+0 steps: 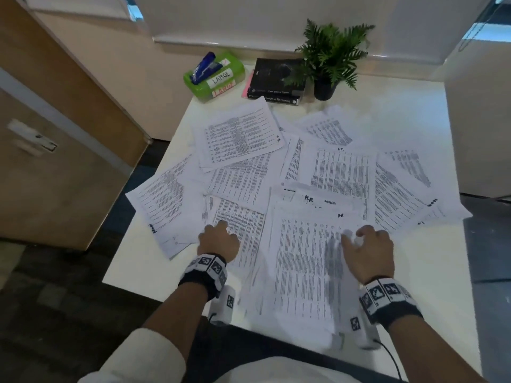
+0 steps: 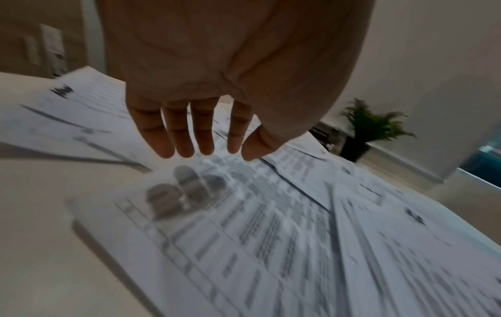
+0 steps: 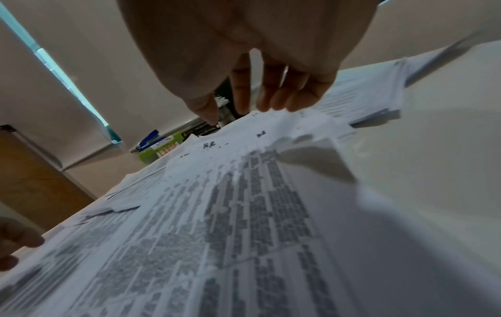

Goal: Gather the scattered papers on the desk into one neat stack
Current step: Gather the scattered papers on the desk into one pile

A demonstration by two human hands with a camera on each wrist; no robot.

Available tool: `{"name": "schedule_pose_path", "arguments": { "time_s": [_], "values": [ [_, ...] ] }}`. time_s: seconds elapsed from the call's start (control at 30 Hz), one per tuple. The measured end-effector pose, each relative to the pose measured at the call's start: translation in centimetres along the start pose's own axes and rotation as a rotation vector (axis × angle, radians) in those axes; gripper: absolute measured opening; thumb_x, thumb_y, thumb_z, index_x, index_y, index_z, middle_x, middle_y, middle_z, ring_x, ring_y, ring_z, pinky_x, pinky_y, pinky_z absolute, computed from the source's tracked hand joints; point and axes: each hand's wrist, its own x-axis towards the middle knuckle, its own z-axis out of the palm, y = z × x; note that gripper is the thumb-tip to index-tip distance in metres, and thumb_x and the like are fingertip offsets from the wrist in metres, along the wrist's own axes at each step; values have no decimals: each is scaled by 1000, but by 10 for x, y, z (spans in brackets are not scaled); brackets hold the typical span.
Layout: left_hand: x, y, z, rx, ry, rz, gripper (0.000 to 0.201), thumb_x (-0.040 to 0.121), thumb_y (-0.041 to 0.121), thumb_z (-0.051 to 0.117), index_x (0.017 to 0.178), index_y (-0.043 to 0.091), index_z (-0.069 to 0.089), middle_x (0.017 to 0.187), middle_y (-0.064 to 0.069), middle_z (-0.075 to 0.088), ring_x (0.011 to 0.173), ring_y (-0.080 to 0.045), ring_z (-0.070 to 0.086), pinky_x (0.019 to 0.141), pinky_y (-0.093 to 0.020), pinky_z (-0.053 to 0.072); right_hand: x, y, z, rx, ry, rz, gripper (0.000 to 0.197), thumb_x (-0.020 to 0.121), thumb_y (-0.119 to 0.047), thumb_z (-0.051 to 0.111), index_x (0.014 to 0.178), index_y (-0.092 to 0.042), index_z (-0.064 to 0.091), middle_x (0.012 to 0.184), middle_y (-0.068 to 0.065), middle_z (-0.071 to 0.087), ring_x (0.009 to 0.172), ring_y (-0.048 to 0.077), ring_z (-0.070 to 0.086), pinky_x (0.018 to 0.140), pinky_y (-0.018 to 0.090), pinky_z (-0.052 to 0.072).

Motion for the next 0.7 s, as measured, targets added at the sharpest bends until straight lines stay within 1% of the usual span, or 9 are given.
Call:
{"name": "schedule_pose_path", "arguments": {
  "time_s": [0.03, 0.1, 0.2, 0.27, 0.37, 0.47, 0.57, 0.63, 0.7],
  "values": [
    [10, -9, -9, -26, 22, -5, 46, 92, 26, 48, 137, 18, 49, 129, -18, 52, 116, -37, 53, 94, -47, 51, 0, -7, 4, 29, 23, -80, 33, 92, -44, 59, 102, -12, 60, 101, 14, 55, 98, 32, 52, 77, 34, 41],
    [28, -25, -26, -79, 55, 3, 44, 90, 26, 52, 133, 17, 54, 124, -18, 58, 110, -36, 58, 88, -42, 53, 2, -27, 10, 74, -5, -205, 29, 93, -41, 61, 94, -12, 63, 93, 10, 57, 89, 26, 53, 74, 29, 35],
    [54, -40, -50, -124, 69, 48, 35, 92, 23, 55, 127, 17, 58, 121, -14, 61, 98, -29, 62, 73, -32, 51, 5, -60, 24, 85, -80, -289, 26, 93, -41, 61, 91, -15, 65, 89, 4, 59, 83, 19, 55, 74, 27, 36],
    [70, -44, -62, -147, 54, 91, 30, 93, 23, 58, 122, 17, 61, 119, -13, 62, 87, -23, 60, 71, -30, 49, 5, -86, 35, 78, -93, -329, 22, 93, -37, 63, 92, -15, 65, 88, 2, 59, 81, 16, 55, 72, 25, 36],
    [94, -48, -76, -159, 55, 157, 28, 93, 23, 58, 119, 15, 62, 120, -11, 64, 83, -21, 56, 72, -28, 46, 7, -129, 52, 59, -120, -392, 18, 91, -32, 64, 88, -14, 65, 83, 1, 58, 76, 15, 54, 69, 24, 34],
    [117, -44, -88, -181, 81, 212, 30, 93, 23, 60, 121, 11, 62, 121, -12, 64, 97, -27, 62, 79, -28, 46, 10, -167, 64, 46, -172, -412, 16, 92, -32, 63, 87, -17, 62, 82, 0, 59, 74, 15, 53, 68, 25, 37],
    [144, -34, -97, -105, 100, 280, 41, 91, 28, 59, 129, 14, 58, 125, -15, 60, 114, -32, 57, 90, -37, 48, 12, -191, 76, 9, -245, -377, 20, 92, -32, 63, 97, -13, 64, 88, 2, 61, 81, 17, 55, 72, 26, 39],
    [161, -24, -101, 0, 117, 350, 47, 91, 32, 58, 135, 17, 54, 129, -15, 54, 121, -34, 49, 95, -43, 46, 13, -199, 82, -42, -354, -312, 31, 92, -38, 62, 111, -13, 62, 102, 6, 62, 95, 22, 58, 76, 25, 39],
    [178, -9, -105, 148, 137, 433, 50, 91, 33, 58, 139, 20, 50, 133, -12, 51, 124, -34, 44, 98, -46, 44, 11, -203, 87, -125, -487, -230, 49, 92, -45, 61, 130, -14, 55, 124, 9, 57, 117, 25, 54, 91, 29, 42]
  ]
}}
